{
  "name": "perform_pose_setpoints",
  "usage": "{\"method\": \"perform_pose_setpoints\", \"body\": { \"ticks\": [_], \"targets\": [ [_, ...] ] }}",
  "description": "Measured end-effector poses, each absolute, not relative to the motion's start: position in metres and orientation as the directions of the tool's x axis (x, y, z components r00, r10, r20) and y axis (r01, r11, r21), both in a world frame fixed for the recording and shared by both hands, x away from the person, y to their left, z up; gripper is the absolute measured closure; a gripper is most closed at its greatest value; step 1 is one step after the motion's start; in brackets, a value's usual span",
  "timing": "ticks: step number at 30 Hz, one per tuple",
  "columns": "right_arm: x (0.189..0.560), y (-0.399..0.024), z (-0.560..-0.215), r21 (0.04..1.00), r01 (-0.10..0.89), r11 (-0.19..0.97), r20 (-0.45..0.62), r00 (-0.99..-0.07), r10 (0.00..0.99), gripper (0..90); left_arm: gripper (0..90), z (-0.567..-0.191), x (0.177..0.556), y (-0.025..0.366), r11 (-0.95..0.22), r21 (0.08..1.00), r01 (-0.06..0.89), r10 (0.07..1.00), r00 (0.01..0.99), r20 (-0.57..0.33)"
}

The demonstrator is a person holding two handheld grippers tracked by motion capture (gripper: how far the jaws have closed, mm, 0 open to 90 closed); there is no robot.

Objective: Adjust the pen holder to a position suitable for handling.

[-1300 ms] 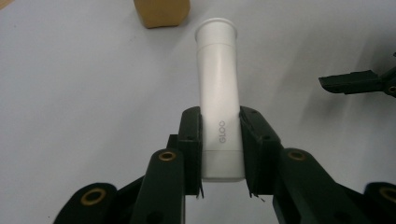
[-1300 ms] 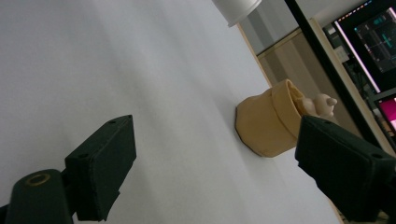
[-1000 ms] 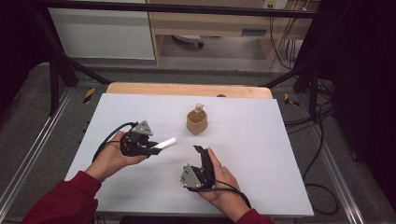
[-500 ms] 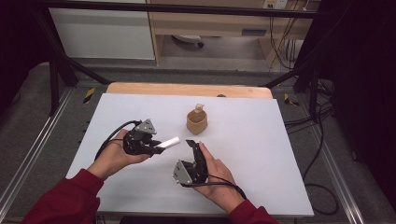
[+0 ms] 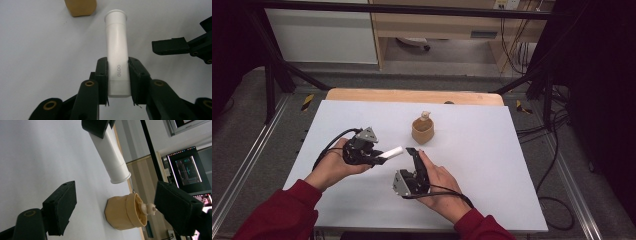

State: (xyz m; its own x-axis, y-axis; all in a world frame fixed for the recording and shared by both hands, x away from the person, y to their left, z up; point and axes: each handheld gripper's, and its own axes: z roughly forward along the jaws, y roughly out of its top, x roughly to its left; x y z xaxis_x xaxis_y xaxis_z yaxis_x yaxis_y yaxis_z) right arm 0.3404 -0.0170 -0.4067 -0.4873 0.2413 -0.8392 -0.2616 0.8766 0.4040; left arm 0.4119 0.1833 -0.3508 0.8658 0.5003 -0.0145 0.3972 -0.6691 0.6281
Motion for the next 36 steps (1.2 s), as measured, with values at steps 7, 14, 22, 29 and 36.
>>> {"method": "perform_pose_setpoints", "body": {
  "ticks": [7,14,22,29,36],
  "targets": [
    [0.34,-0.018,-0.401,0.373,-0.277,0.886,-0.858,-0.467,0.215,20.2,71.2,-0.349,0.411,0.185,-0.669,0.629,0.397,0.5,0.866,-0.015],
    [0.34,-0.019,-0.399,0.364,-0.279,0.888,-0.866,-0.452,0.213,22.8,71.2,-0.346,0.41,0.183,-0.679,0.62,0.392,0.496,0.868,-0.005],
    [0.338,-0.012,-0.4,0.326,-0.312,0.892,-0.884,-0.436,0.17,28.5,71.2,-0.343,0.411,0.178,-0.683,0.62,0.385,0.488,0.873,-0.004],
    [0.334,-0.005,-0.401,0.289,-0.339,0.895,-0.901,-0.413,0.135,34.3,71.2,-0.343,0.409,0.178,-0.673,0.632,0.385,0.484,0.875,-0.016],
    [0.333,0.001,-0.404,0.233,-0.364,0.902,-0.922,-0.377,0.086,37.4,71.2,-0.344,0.408,0.178,-0.674,0.63,0.385,0.485,0.875,-0.015]
  ]
}}
